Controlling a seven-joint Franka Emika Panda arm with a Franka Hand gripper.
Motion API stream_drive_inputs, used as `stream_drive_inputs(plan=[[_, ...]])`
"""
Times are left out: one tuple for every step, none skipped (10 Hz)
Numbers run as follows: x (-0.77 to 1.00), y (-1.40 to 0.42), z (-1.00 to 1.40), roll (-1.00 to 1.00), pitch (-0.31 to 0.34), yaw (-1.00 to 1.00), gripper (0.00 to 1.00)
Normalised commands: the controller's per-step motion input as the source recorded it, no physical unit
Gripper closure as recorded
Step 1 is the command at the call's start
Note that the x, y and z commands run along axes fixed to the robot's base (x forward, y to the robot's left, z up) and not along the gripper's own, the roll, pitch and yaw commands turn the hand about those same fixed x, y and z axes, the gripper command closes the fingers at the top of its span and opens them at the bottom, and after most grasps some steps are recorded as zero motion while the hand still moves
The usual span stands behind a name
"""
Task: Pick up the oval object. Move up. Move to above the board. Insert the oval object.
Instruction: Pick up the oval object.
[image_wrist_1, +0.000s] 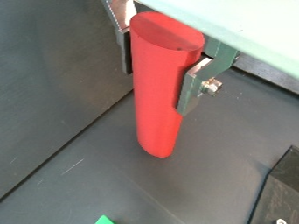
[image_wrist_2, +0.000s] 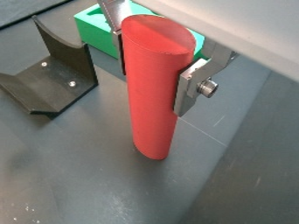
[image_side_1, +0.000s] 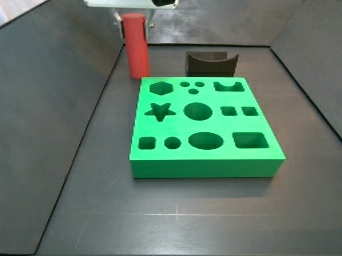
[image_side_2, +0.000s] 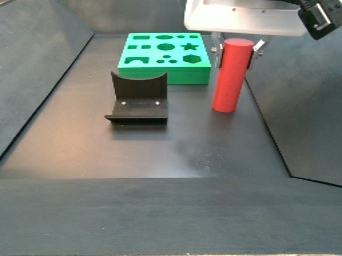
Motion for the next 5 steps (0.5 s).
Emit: stream_drive_inputs(plan=[[0.00,0.00,0.00,0.00,0.000,0.00,1.00],[0.00,0.00,0.00,0.00,0.000,0.00,1.00],[0.00,0.00,0.00,0.00,0.000,0.00,1.00],[0.00,0.00,0.00,0.00,0.000,0.00,1.00],[0.00,0.00,0.00,0.00,0.000,0.00,1.00]])
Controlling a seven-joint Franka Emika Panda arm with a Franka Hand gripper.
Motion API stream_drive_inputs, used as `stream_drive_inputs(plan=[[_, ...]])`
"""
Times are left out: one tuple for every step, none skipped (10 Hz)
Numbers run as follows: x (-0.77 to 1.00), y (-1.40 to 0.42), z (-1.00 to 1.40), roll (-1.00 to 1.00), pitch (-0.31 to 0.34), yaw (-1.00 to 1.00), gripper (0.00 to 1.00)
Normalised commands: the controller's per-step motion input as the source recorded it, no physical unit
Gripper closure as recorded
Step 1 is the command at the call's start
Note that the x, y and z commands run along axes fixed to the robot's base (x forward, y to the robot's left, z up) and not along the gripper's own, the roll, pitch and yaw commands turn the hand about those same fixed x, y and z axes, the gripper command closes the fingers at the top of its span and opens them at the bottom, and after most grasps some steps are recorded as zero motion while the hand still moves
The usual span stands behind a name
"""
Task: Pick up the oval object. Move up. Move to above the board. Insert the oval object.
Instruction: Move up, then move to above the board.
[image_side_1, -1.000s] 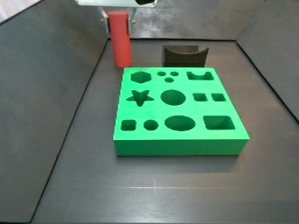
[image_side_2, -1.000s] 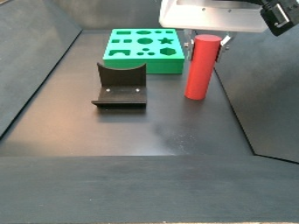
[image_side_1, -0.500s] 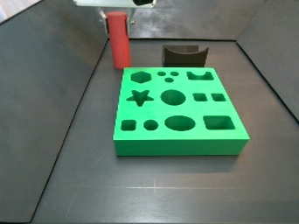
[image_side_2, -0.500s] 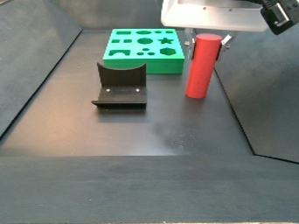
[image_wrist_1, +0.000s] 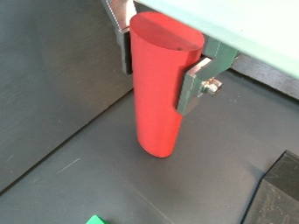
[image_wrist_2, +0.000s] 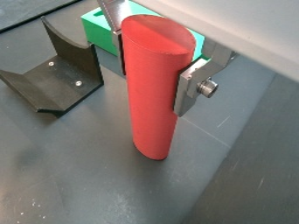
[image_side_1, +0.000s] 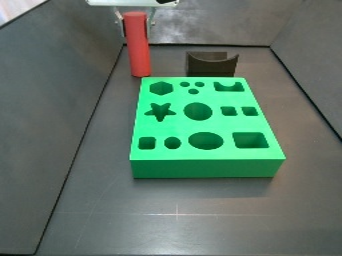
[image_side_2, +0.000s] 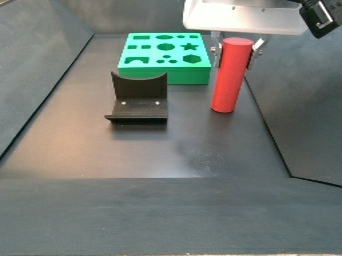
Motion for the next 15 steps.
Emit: stream_drive_inputs(plan=[[0.00,0.00,0.83,0.00,0.000,0.00,1.00],[0.00,0.01,0.84,0.00,-0.005,0.01,1.00],[-0.03,0.00,0.74,-0.01,0.021,0.01,1.00],[-0.02,-0.01,0.63,-0.03,0.023,0.01,1.00],[-0.01,-0.01,0.45,-0.06,0.024,0.02,1.00],[-0.01,-0.02,0.36,-0.08,0.028,0.02,1.00],[0.00,-0.02,0.18,-0.11,0.039,0.02,1.00],[-0.29,-0.35,1.00,-0.17,-0.054,-0.29,1.00],[-0.30,-0.35,1.00,-0.17,-0.063,-0.27,1.00],[-0.29,-0.31,1.00,-0.17,-0.084,-0.22,1.00],[-0.25,-0.24,1.00,-0.17,-0.085,-0.14,1.00],[-0.22,-0.21,1.00,-0.15,-0.048,-0.09,1.00],[-0.20,-0.19,1.00,-0.13,-0.033,-0.07,1.00],[-0.18,-0.15,1.00,-0.12,-0.024,-0.04,1.00],[-0.16,-0.13,1.00,-0.11,-0.020,-0.04,1.00]])
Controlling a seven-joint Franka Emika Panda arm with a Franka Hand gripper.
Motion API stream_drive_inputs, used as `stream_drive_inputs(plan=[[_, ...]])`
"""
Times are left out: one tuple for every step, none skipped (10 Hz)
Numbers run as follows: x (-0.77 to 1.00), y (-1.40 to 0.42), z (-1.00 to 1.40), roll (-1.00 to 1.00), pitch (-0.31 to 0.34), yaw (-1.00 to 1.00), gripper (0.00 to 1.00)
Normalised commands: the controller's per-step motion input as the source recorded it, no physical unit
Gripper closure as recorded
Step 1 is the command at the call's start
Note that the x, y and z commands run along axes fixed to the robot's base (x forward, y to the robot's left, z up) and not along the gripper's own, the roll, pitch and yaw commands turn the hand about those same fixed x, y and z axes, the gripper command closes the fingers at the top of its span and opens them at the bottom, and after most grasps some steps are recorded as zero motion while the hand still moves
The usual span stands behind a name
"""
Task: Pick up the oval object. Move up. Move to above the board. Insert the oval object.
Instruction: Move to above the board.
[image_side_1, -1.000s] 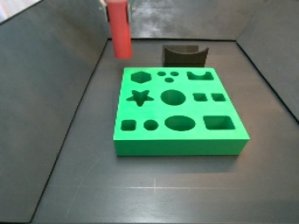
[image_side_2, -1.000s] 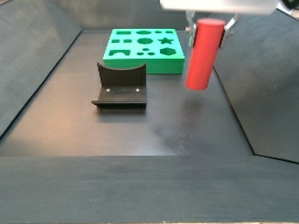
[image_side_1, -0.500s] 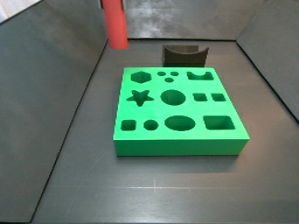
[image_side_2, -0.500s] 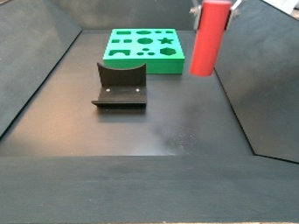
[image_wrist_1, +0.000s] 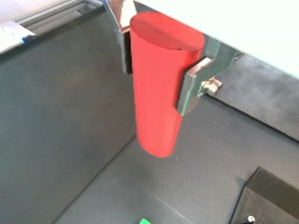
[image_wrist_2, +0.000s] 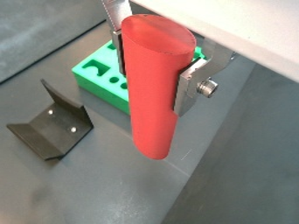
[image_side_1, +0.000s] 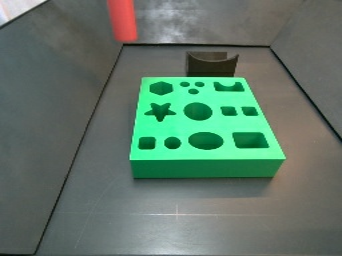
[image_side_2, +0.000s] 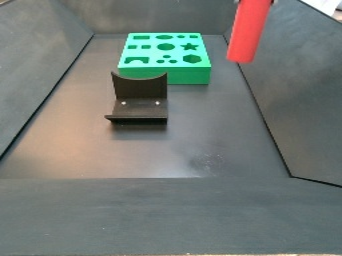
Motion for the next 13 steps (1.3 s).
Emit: stream_drive_inputs(plan=[[-0.11,-0.09,0.84,-0.11,-0.009,-0.03,1.00],[-0.07,-0.06,0.68,-0.11,0.004,-0.03,1.00],[-0.03,-0.03,0.48,-0.12,0.026,-0.03,1.00],[-0.02,-0.01,0.32,-0.13,0.038,-0.03,1.00],[0.51,-1.00,0.23,0.00,0.438,0.41,1.00],[0.52,-1.00,0.20,0.06,0.433,0.38,1.00],[0.55,-1.00,0.20,0.10,0.413,0.30,1.00],[0.56,-1.00,0.20,0.07,0.366,0.22,1.00],[0.58,-1.00,0.21,0.06,0.235,0.09,1.00],[0.58,-1.00,0.21,0.07,0.192,0.07,1.00],[0.60,-1.00,0.21,0.09,0.151,0.04,1.00],[0.62,-1.00,0.21,0.07,0.145,0.03,1.00],[0.67,-0.99,0.21,0.09,0.160,0.02,1.00]])
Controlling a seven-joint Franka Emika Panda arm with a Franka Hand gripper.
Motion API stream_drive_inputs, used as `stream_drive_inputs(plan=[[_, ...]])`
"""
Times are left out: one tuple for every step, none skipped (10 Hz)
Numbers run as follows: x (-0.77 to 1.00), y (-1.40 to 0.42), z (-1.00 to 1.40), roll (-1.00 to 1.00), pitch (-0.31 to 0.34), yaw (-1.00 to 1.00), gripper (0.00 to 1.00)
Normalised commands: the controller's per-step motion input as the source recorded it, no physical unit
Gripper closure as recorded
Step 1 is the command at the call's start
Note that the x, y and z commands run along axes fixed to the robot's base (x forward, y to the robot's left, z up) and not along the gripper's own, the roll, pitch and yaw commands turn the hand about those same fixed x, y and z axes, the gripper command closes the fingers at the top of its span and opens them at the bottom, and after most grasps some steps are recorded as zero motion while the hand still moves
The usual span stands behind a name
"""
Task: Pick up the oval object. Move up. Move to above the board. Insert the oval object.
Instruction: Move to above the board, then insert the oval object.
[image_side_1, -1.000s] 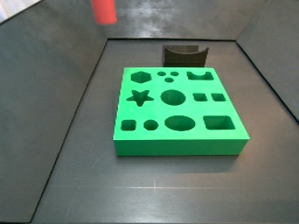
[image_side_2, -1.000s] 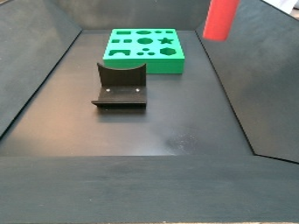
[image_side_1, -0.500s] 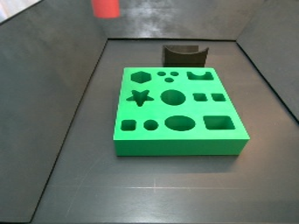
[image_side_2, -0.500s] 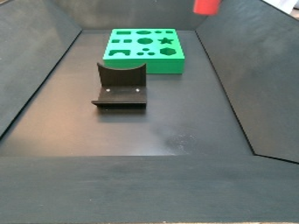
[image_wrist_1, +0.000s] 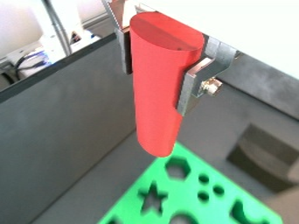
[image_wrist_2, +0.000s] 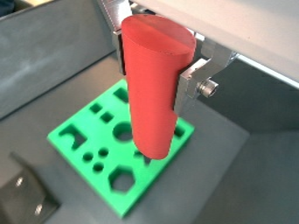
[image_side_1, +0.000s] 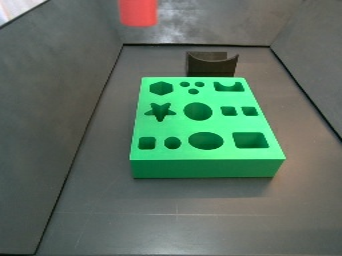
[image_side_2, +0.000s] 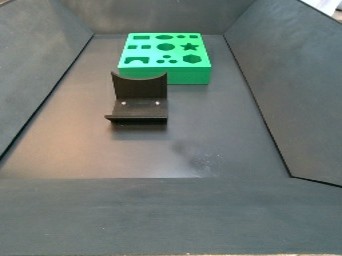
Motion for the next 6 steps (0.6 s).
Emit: stream_drive_inputs(plan=[[0.58,-0.81,0.16,0.09,0.164,0.02,1.00],[0.37,-0.45,0.09,0.10,0.176,0.02,1.00],[0.24,-0.27,0.06,0.08,0.145,0.01,1.00],[0.01,0.00,0.00,0.01,0.007,0.00,1.00],[0.00,-0.02,0.00,0.01,0.000,0.00,1.00],[0.02,-0.06,0.00,0.02,0.000,0.00,1.00]])
